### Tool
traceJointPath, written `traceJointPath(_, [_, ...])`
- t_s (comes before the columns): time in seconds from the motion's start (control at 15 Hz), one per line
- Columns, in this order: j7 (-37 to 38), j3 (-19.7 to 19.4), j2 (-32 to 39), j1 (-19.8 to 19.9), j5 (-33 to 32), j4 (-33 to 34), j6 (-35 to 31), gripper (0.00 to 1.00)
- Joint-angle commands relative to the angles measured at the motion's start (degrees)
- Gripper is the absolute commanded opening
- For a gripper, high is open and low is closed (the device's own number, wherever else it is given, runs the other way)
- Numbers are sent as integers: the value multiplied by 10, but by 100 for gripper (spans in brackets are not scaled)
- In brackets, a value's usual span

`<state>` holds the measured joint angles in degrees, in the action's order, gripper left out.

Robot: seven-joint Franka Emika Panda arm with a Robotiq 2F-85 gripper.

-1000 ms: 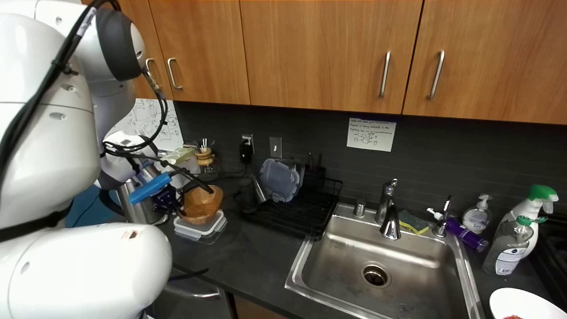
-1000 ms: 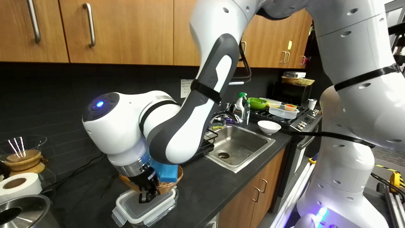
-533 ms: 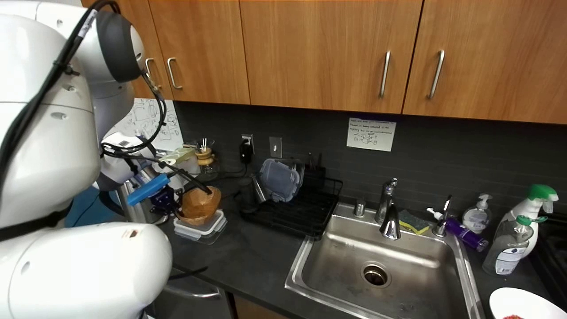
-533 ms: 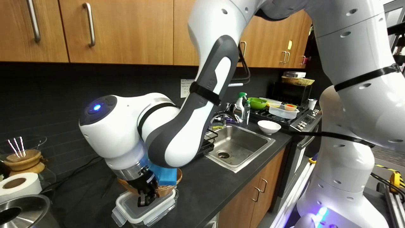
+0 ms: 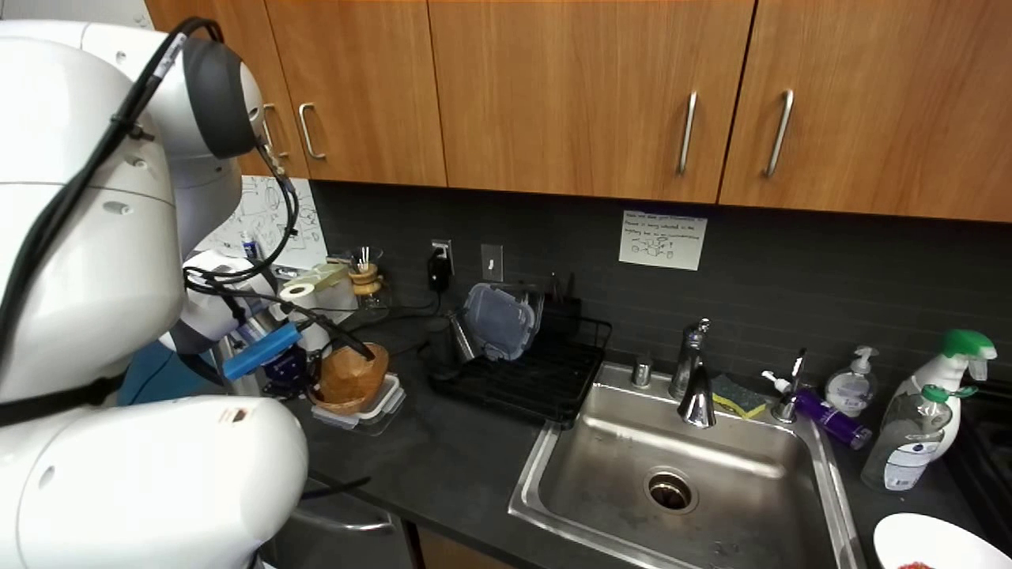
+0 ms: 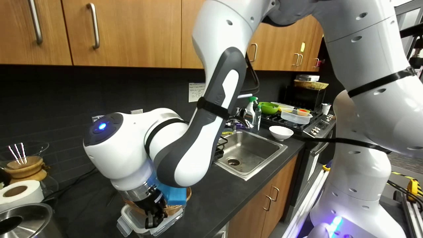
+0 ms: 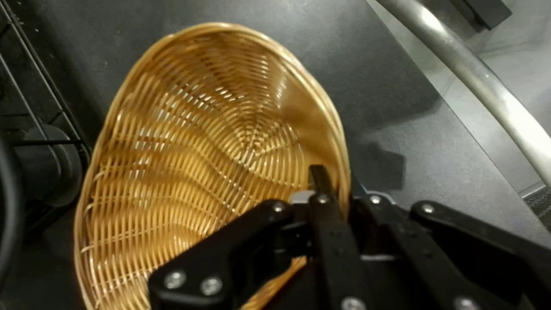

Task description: Put the bowl on the lunch box

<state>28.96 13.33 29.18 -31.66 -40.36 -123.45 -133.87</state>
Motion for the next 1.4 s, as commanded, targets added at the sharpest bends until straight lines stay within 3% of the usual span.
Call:
traceJointPath(0.0, [-6, -10, 13, -14, -8, 8, -7, 2])
traceJointPath(0.27, [-15, -10, 15, -16, -4, 10, -16, 2])
traceJointPath(0.33, [-7, -9, 10, -16, 6, 5, -8, 9])
traceJointPath(1.33, [-9, -9, 10, -16, 6, 5, -10, 9])
